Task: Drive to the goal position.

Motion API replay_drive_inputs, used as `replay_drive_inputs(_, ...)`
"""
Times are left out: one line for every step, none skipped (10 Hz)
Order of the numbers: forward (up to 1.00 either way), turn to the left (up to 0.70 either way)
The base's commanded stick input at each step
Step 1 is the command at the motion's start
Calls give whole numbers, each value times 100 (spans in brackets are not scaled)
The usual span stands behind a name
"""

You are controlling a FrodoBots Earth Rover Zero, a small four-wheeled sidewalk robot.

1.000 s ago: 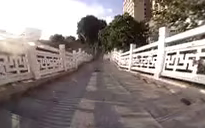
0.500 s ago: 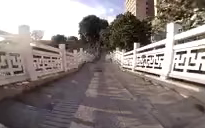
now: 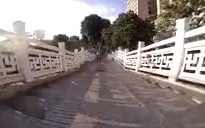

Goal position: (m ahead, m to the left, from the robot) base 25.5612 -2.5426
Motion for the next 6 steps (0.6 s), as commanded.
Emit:
replay_drive_inputs(45,0)
replay_drive_inputs(45,0)
replay_drive_inputs(45,0)
replay_drive_inputs(45,0)
replay_drive_inputs(45,0)
replay_drive_inputs(45,0)
